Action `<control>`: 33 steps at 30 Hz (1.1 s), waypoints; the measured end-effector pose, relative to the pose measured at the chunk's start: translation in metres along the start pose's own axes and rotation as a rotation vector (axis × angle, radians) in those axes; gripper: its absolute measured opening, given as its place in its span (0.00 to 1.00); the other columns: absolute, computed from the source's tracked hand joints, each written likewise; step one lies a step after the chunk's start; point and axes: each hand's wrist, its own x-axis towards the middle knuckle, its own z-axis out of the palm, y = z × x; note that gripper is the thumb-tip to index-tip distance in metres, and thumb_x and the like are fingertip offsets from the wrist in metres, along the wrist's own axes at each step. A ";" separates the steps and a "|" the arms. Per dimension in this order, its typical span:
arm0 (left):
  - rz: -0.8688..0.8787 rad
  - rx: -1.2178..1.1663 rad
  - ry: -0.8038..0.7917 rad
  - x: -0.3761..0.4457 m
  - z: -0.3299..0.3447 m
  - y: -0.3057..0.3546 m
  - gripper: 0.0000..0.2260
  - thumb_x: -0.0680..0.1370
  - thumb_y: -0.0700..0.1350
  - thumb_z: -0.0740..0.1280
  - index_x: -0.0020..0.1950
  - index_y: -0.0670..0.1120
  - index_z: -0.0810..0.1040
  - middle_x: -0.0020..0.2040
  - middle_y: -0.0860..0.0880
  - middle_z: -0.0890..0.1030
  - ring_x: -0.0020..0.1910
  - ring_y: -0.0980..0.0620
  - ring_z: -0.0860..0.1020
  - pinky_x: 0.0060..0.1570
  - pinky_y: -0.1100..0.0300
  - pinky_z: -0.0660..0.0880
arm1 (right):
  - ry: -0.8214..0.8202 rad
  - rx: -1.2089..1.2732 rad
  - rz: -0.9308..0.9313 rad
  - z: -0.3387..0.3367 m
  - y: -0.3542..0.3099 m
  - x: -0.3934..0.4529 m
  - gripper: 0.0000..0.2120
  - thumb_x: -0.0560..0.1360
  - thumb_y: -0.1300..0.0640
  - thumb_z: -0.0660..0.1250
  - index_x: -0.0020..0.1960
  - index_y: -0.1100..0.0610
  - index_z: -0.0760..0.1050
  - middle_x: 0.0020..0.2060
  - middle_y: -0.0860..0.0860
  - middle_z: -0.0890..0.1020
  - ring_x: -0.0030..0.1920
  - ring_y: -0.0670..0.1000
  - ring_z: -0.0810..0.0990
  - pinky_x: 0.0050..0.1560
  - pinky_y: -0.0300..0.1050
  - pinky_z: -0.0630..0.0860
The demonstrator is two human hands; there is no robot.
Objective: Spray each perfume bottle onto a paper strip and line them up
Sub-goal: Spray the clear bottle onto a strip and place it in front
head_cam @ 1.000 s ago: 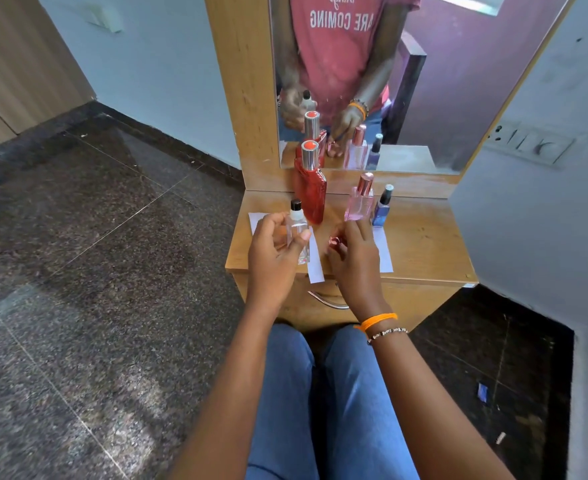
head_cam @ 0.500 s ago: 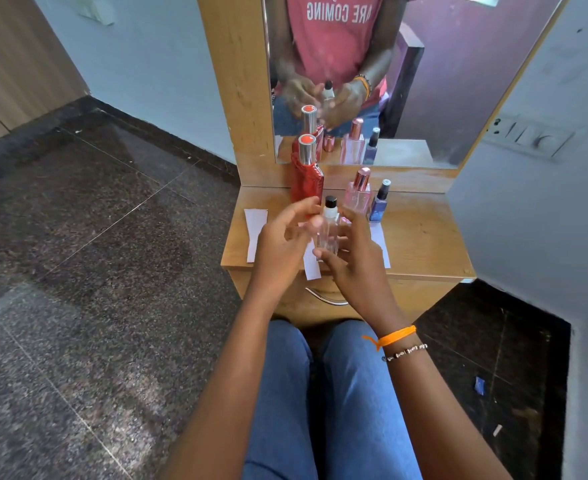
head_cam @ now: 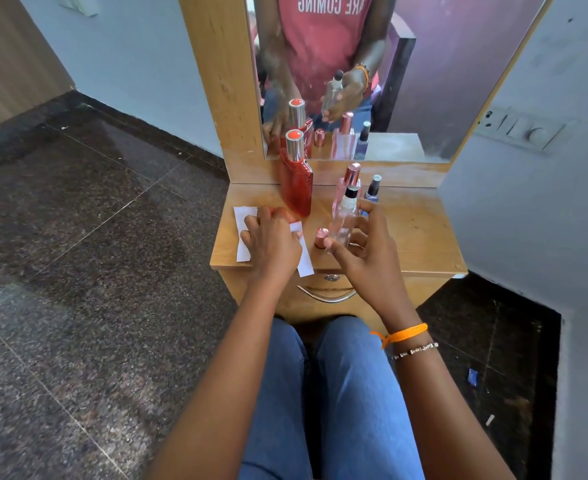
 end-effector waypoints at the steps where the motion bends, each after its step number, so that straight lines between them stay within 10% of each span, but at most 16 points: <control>1: -0.004 -0.020 0.008 0.000 -0.001 0.000 0.10 0.76 0.43 0.66 0.57 0.46 0.74 0.60 0.46 0.74 0.62 0.42 0.66 0.58 0.50 0.60 | -0.014 0.043 0.021 0.000 -0.001 0.000 0.23 0.71 0.62 0.70 0.59 0.49 0.64 0.49 0.45 0.78 0.46 0.49 0.81 0.45 0.40 0.78; 10: -0.061 -0.292 0.049 -0.013 -0.029 -0.001 0.12 0.71 0.41 0.73 0.50 0.45 0.74 0.45 0.48 0.82 0.48 0.47 0.79 0.43 0.57 0.70 | -0.329 0.705 0.262 -0.005 -0.003 -0.003 0.21 0.70 0.65 0.56 0.62 0.57 0.67 0.41 0.57 0.77 0.38 0.53 0.73 0.40 0.41 0.73; 18: -0.013 -0.508 0.005 -0.027 -0.042 -0.005 0.05 0.70 0.40 0.73 0.42 0.48 0.80 0.38 0.52 0.81 0.40 0.55 0.79 0.43 0.61 0.73 | -0.374 0.795 0.267 -0.004 -0.006 -0.008 0.17 0.75 0.61 0.56 0.63 0.54 0.67 0.40 0.56 0.79 0.38 0.56 0.74 0.37 0.44 0.74; 23: 0.023 -0.681 -0.124 -0.032 -0.050 -0.005 0.11 0.70 0.37 0.72 0.49 0.51 0.81 0.45 0.54 0.82 0.48 0.58 0.79 0.49 0.65 0.74 | -0.202 0.490 0.199 -0.006 -0.007 -0.010 0.25 0.70 0.62 0.65 0.64 0.46 0.66 0.44 0.63 0.78 0.42 0.57 0.78 0.37 0.49 0.78; 33: 0.030 -0.847 -0.258 -0.036 -0.052 -0.005 0.14 0.70 0.38 0.73 0.51 0.54 0.81 0.52 0.56 0.82 0.57 0.59 0.77 0.60 0.57 0.74 | -0.072 -0.562 -0.117 -0.005 -0.017 -0.013 0.26 0.72 0.54 0.69 0.66 0.38 0.65 0.35 0.39 0.73 0.33 0.49 0.74 0.28 0.43 0.68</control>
